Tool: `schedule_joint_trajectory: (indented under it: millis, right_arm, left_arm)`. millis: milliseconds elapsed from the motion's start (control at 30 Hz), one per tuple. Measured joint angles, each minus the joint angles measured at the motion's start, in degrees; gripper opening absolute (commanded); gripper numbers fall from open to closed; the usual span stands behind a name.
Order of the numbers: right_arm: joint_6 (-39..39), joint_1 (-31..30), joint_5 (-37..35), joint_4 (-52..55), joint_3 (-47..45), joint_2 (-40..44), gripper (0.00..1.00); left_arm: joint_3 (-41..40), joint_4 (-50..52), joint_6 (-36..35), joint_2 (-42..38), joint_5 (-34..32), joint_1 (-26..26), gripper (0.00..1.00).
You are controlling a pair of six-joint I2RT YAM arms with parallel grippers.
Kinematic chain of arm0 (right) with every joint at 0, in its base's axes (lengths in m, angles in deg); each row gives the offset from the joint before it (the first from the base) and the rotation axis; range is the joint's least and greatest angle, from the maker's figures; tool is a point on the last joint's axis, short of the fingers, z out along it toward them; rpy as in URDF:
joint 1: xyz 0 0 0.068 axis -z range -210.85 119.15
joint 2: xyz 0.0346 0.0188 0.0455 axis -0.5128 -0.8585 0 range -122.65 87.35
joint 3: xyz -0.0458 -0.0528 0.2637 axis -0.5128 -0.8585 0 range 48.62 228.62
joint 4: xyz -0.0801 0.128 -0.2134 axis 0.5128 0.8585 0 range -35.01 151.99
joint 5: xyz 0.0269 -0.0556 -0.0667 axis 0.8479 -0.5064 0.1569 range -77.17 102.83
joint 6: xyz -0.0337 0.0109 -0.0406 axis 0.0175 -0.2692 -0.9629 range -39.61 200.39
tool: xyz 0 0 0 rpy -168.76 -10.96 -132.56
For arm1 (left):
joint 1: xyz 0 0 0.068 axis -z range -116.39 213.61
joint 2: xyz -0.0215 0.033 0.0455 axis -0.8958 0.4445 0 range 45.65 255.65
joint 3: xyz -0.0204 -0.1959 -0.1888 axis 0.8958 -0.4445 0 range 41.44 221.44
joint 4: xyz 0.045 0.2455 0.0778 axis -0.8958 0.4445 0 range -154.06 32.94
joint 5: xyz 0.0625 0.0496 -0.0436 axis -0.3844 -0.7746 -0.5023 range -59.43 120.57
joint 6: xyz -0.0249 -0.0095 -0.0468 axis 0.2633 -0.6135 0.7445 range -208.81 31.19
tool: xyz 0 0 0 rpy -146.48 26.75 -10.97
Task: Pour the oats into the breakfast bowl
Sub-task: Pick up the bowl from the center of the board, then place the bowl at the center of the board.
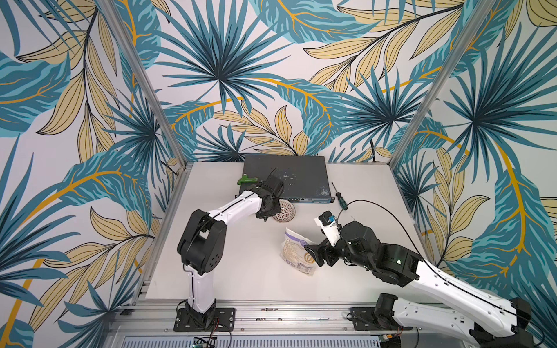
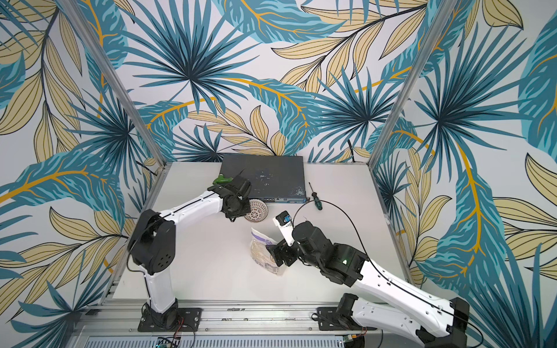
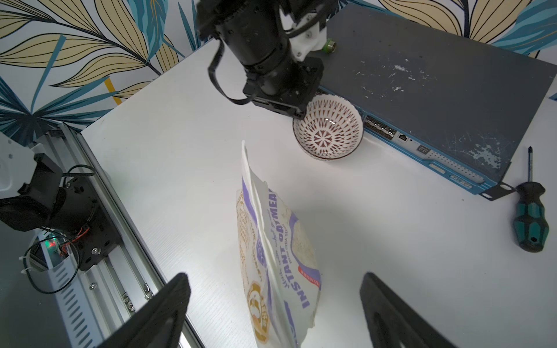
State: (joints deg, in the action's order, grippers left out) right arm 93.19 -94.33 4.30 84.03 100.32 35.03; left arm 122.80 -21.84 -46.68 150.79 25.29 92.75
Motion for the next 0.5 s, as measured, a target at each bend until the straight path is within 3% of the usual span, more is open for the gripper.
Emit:
schedule_joint_trajectory:
  millis: [167, 267, 500]
  right_arm:
    - [-0.1, 0.0, 0.0, -0.1, 0.2, 0.0, 0.92]
    - [-0.1, 0.0, -0.2, -0.6, 0.2, 0.0, 0.92]
    - [-0.3, 0.0, -0.3, -0.4, 0.8, -1.1, 0.91]
  left_arm:
    - [-11.9, 1.7, -1.6, -19.3, -1.5, -5.4, 0.00]
    - [-18.5, 3.6, -1.7, -28.9, -2.6, -6.0, 0.00]
    - [-33.4, 9.9, 0.3, -42.4, 1.9, -5.6, 0.00]
